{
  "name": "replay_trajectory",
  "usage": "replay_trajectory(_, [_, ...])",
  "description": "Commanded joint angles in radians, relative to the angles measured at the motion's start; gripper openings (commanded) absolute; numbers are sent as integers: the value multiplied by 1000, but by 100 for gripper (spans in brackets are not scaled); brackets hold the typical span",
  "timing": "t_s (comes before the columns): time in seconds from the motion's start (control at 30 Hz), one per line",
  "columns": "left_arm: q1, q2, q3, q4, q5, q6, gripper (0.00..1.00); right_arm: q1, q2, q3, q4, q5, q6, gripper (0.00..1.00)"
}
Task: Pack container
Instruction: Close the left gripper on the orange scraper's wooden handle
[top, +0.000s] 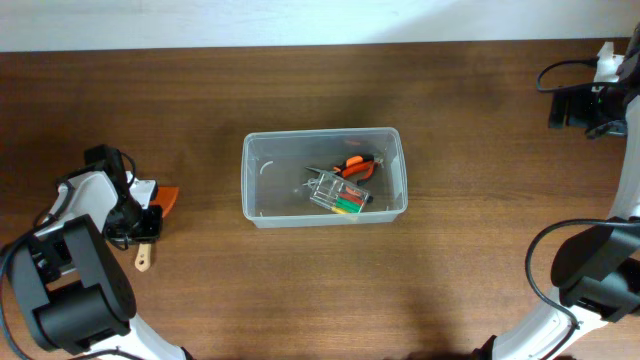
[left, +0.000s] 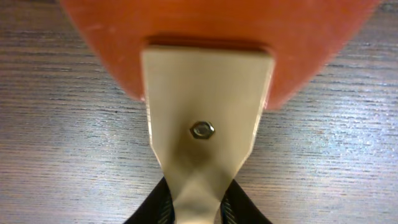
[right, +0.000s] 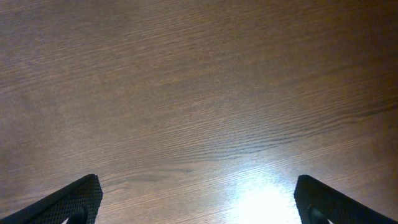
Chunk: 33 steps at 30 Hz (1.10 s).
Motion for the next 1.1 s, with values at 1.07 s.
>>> replay_trajectory(1.07, [-82, 7, 517, -180, 203, -26, 2, 3, 4, -5, 2, -6, -3, 99])
